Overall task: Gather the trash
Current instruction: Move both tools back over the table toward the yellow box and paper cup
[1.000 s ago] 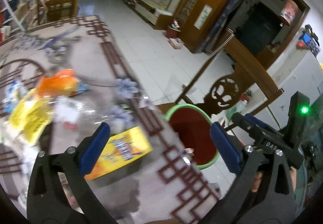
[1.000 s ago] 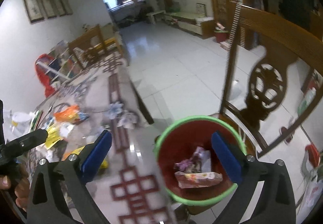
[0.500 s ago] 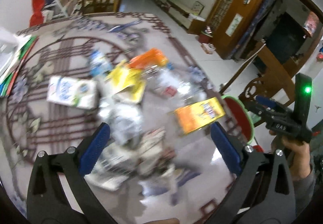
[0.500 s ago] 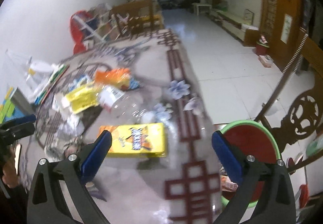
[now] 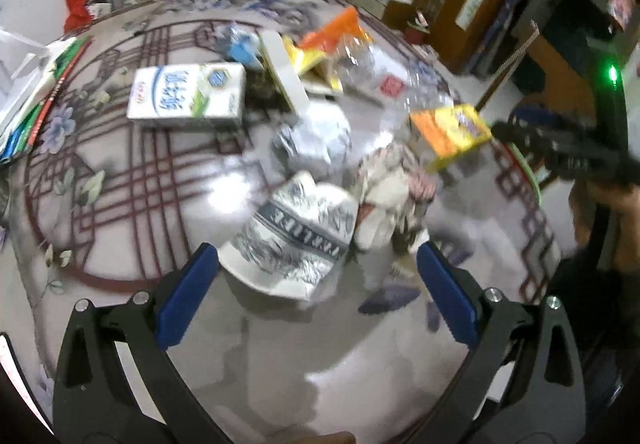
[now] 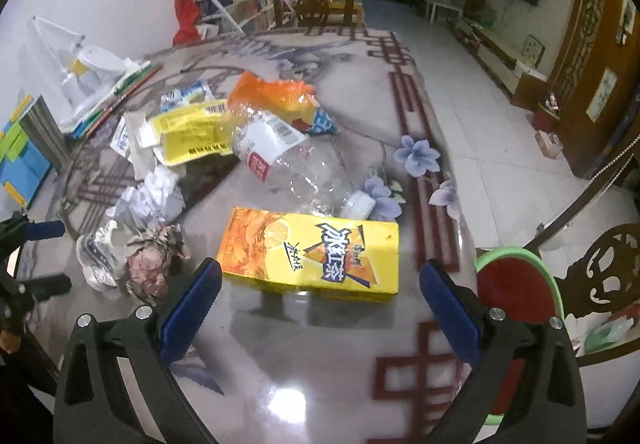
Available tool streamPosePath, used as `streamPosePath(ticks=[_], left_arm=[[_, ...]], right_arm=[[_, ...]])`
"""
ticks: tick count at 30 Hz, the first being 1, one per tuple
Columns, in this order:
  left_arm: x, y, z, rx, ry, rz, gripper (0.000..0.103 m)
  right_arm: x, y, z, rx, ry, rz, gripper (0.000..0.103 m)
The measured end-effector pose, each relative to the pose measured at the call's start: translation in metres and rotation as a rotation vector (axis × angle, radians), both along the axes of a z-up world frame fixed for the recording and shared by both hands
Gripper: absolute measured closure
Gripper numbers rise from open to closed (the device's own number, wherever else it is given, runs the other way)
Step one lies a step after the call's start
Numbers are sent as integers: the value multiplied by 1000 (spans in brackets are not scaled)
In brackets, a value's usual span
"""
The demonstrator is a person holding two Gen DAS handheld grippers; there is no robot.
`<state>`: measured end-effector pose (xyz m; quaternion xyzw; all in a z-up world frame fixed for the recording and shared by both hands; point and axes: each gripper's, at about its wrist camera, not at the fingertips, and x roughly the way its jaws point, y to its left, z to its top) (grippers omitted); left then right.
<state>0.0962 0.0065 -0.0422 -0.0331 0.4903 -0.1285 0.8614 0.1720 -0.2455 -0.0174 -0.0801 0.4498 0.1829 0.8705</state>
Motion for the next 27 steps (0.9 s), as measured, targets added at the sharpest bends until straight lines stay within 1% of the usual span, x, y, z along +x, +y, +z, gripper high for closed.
streamPosePath(ticks=[3,6,9,12,14,18,21,24,27], left_arm=[[0,-4,-13,65,5,-10,6],[3,-3,-21,121,10,2,6],[6,3,-22,96,15,28,6],[9,11,-22,56,14,63,6],[12,15,-24,29,19,75,6],[16,13,-33,44,52,66,6],[14,11,-36,55,60,55,6],[13,10,-39,68,61,51,6],[13,12,-40,67,64,68,6]], right_arm=[[4,0,-6,3,20,8,7],[11,0,-15,-21,30,23,7],[17,-3,-25,-15,68,17,7],[20,-5,-35,46,123,36,7],[18,-3,-35,73,125,59,7],[9,4,-34,82,140,101,7],[-8,16,-34,107,165,169,7],[-24,31,-35,103,179,242,7],[-38,44,-34,101,177,305,7]])
